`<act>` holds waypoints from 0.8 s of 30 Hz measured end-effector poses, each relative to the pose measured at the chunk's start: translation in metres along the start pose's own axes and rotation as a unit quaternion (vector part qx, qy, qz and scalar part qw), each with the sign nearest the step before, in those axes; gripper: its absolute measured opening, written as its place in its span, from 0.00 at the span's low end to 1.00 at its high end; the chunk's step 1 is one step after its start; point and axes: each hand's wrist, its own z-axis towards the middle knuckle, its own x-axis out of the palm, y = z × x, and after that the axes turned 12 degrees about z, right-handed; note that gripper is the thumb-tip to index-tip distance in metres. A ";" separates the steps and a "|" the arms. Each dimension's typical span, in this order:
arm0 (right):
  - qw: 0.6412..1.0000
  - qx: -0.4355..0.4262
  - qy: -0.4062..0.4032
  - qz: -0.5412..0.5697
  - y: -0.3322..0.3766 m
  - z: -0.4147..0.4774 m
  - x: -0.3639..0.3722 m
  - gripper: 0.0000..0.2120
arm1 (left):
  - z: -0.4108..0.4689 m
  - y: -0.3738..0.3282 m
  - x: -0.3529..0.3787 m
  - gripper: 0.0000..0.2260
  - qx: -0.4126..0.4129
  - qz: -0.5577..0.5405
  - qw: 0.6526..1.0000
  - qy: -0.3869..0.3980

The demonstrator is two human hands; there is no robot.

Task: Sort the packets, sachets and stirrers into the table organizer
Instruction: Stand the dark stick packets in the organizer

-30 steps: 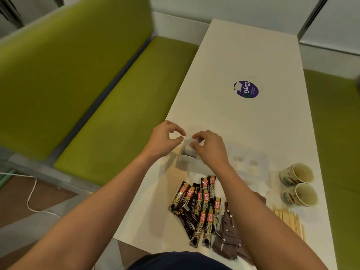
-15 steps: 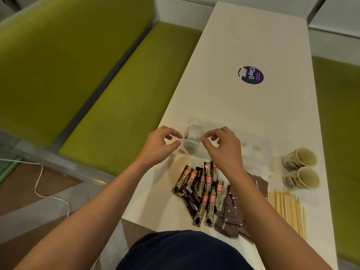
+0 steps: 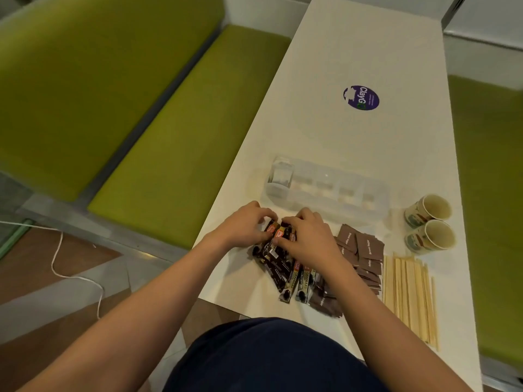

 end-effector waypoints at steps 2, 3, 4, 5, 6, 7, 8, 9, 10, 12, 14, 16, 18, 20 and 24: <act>1.000 0.001 0.008 0.005 0.002 0.005 0.000 0.27 | 0.002 0.001 -0.004 0.15 -0.005 -0.004 1.000 -0.007; 1.000 0.001 0.005 0.016 0.002 0.008 0.000 0.26 | 0.002 0.001 -0.005 0.13 -0.011 -0.011 1.000 -0.015; 1.000 0.001 0.003 0.030 0.002 0.010 -0.001 0.24 | 0.003 0.003 -0.007 0.12 -0.019 -0.028 0.999 -0.023; 0.999 0.002 0.000 0.044 0.002 0.012 -0.001 0.21 | 0.002 0.004 -0.008 0.11 -0.034 -0.060 0.997 -0.029; 0.998 0.003 -0.002 0.060 0.002 0.014 -0.002 0.19 | 0.002 0.005 -0.009 0.10 -0.052 -0.105 0.993 -0.032; 0.997 0.004 -0.007 0.079 0.002 0.016 -0.003 0.16 | 0.001 0.006 -0.010 0.10 -0.070 -0.150 0.986 -0.036; 0.995 0.007 -0.011 0.103 0.001 0.016 -0.003 0.14 | 0.000 0.007 -0.011 0.10 -0.084 -0.187 0.978 -0.040; 0.991 0.011 -0.018 0.131 0.001 0.018 -0.005 0.13 | -0.002 0.008 -0.012 0.09 -0.095 -0.216 0.971 -0.044; 0.987 0.017 -0.025 0.158 0.001 0.019 -0.006 0.12 | -0.003 0.009 -0.014 0.09 -0.102 -0.240 0.964 -0.050; 0.975 0.031 -0.038 0.215 0.001 0.021 -0.009 0.11 | -0.006 0.011 -0.019 0.07 -0.107 -0.283 0.951 -0.066; 0.958 0.050 -0.047 0.277 0.002 0.020 -0.013 0.10 | -0.008 0.011 -0.027 0.05 -0.111 -0.317 0.938 -0.082; 0.939 0.062 -0.058 0.333 0.004 0.015 -0.019 0.11 | -0.010 0.007 -0.041 0.04 -0.100 -0.324 0.934 -0.109; 0.925 0.061 -0.075 0.366 0.004 0.007 -0.028 0.11 | -0.007 -0.002 -0.059 0.03 -0.076 -0.310 0.935 -0.155; 0.916 0.060 -0.106 0.382 0.005 -0.003 -0.038 0.07 | 0.002 -0.013 -0.080 0.03 -0.042 -0.283 0.936 -0.205; 0.884 0.061 -0.178 0.427 0.002 -0.021 -0.056 0.03 | 0.040 -0.041 -0.110 0.01 0.025 -0.195 0.946 -0.258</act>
